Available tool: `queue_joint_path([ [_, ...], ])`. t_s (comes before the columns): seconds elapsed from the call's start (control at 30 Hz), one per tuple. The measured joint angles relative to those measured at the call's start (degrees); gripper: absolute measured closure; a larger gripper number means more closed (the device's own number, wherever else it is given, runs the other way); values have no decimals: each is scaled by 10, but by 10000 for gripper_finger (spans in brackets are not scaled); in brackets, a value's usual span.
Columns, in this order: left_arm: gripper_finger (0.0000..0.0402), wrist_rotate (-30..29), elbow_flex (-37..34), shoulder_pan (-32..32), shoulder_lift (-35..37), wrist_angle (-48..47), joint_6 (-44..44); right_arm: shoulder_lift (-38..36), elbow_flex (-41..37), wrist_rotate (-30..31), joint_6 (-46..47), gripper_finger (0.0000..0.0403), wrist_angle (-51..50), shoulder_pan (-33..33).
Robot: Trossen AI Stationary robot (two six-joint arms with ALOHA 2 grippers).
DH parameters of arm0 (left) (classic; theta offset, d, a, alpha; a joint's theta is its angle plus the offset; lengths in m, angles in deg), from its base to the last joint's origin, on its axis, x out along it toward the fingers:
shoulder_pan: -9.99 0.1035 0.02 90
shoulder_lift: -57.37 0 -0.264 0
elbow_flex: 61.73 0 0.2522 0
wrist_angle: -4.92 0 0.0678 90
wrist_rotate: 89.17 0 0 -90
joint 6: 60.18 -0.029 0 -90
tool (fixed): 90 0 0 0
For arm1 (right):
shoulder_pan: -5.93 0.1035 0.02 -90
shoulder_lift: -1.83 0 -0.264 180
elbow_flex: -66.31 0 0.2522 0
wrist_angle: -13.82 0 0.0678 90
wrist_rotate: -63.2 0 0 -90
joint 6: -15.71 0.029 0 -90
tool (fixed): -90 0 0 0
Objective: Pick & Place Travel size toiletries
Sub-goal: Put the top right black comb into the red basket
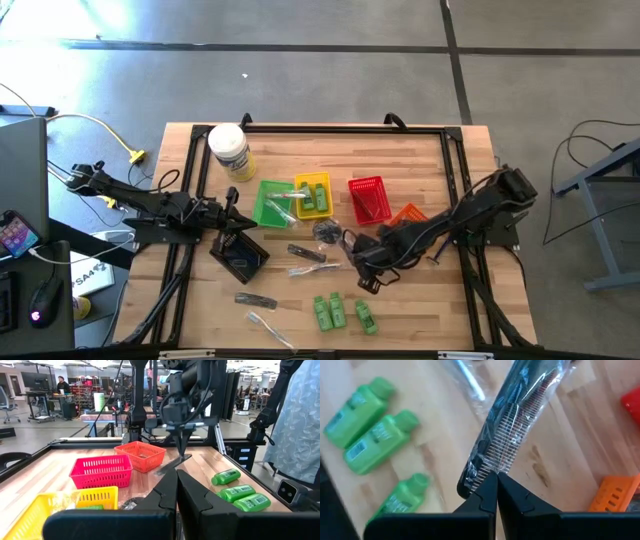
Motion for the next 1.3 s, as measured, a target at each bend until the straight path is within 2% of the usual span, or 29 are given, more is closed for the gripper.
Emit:
queue_joint_path([
  [0.23,402,-3,0,0,0,1,0,-28,0,69,-10,400,-3,27],
  [0.43,402,-3,0,0,0,1,0,-61,0,91,-25,400,-19,26],
  [0.7,402,-3,0,0,0,1,0,-107,2,93,-25,400,-53,10],
  [0.93,402,-3,0,0,0,-3,0,-111,2,87,-23,400,-102,-22],
  [1.3,402,-9,0,0,0,-2,0,-111,2,107,-36,400,-119,-57],
])
